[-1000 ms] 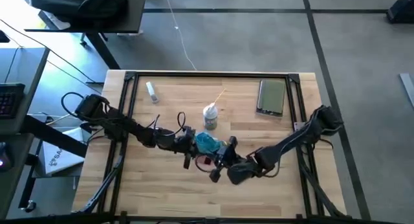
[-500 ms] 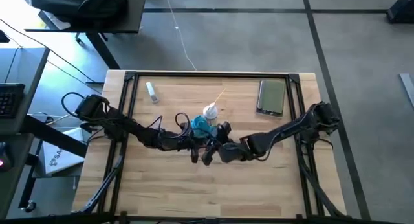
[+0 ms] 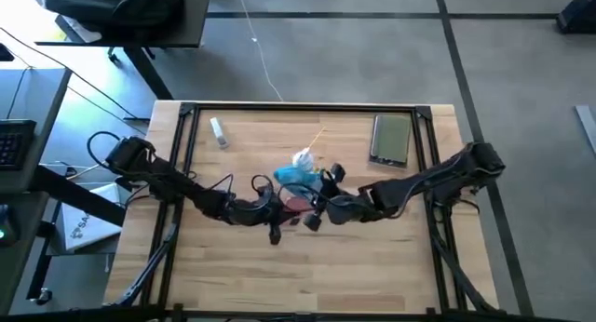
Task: Apply microfiber cloth
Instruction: Wipe the back and front of the cellphone with the blue microfiber cloth
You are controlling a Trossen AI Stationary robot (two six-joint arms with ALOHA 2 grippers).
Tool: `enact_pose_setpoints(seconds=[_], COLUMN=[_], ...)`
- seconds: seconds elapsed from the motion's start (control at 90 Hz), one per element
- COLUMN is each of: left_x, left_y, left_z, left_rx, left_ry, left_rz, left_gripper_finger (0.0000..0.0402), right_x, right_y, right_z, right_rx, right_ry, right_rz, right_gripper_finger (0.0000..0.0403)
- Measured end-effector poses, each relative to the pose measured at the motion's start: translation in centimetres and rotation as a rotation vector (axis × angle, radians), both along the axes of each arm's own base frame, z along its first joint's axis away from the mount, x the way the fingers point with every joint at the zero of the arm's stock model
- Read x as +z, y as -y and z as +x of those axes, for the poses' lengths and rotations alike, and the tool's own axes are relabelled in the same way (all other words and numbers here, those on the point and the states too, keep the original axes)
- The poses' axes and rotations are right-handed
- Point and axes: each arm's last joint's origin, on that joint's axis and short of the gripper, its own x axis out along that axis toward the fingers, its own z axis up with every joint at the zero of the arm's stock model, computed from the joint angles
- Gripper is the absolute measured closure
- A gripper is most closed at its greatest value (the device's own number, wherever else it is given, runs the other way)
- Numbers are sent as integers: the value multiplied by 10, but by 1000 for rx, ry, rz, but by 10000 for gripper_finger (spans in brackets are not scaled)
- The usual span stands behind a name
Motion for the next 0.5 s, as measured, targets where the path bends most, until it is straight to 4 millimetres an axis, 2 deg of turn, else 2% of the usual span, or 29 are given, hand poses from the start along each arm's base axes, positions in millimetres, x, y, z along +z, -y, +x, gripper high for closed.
enact_pose_setpoints(seconds=[0.211,0.367,0.5], left_x=[16,24,26], left_y=[-8,-15,-21], left_z=[-1,-2,-1], left_rx=[-20,-9,17], left_ry=[58,79,87], left_rz=[-88,-82,-77], left_gripper_finger=[391,391,391], right_x=[11,8,-5], right_y=[-16,-23,-27], right_z=[-25,-23,-14], right_rx=[43,47,50], right_ry=[-44,-26,-43], right_rz=[9,11,11], right_gripper_finger=[403,403,403])
